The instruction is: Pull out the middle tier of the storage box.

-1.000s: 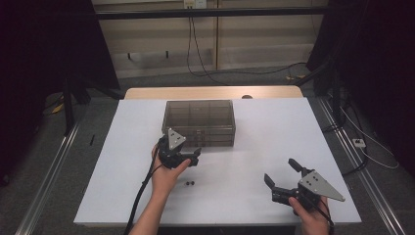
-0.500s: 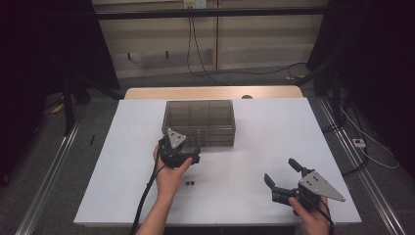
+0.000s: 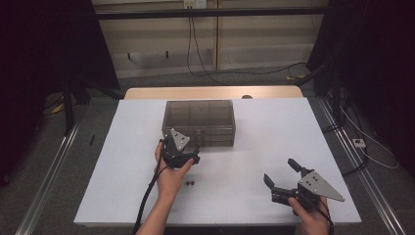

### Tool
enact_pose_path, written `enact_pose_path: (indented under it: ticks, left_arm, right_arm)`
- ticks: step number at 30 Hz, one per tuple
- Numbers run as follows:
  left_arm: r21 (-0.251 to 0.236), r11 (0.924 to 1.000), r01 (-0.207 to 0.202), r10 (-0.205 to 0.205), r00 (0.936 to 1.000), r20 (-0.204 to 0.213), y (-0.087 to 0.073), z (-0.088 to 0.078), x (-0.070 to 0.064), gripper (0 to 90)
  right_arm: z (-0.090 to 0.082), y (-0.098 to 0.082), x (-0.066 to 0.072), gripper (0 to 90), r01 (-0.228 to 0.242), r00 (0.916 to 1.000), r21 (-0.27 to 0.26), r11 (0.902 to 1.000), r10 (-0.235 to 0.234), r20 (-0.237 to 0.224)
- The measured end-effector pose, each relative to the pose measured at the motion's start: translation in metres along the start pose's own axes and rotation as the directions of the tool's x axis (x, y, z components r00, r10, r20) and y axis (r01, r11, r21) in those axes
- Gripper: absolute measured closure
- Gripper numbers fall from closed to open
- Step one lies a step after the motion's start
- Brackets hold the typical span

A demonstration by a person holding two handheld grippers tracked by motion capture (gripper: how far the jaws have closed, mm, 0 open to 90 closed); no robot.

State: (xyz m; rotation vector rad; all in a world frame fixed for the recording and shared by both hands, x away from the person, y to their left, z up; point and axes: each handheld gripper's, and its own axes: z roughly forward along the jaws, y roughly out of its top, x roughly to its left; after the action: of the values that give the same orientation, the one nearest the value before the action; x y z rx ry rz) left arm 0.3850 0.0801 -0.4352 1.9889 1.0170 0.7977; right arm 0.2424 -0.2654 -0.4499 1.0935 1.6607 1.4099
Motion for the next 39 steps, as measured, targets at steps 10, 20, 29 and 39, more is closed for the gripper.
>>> enact_pose_path:
  ticks: [10,20,29,39]
  left_arm:
    - [0.028,0.9992,-0.029,0.03,0.9991,-0.03,0.0,0.0,-0.004,22.8]
    - [0.051,0.9869,-0.153,0.155,0.9874,-0.033,0.001,0.001,-0.009,30.5]
    - [0.054,0.9439,-0.326,0.327,0.9448,-0.02,0.006,0.002,-0.016,44.7]
    - [0.08,0.8747,-0.478,0.48,0.8773,-0.003,0.009,0.006,-0.023,59.0]
  right_arm:
    - [0.0,0.0,0.0,4.0,0.001,1.0,-0.001,1.0,-0.001,-0.001]
    - [0.001,0.0,0.0,4.0,0.005,1.0,0.001,1.0,-0.005,-0.006]
    - [0.001,0.0,0.0,4.1,0.007,1.0,0.0,1.0,-0.007,-0.007]
    - [0.001,-0.001,0.0,4.1,0.003,1.0,0.0,1.0,-0.003,-0.004]
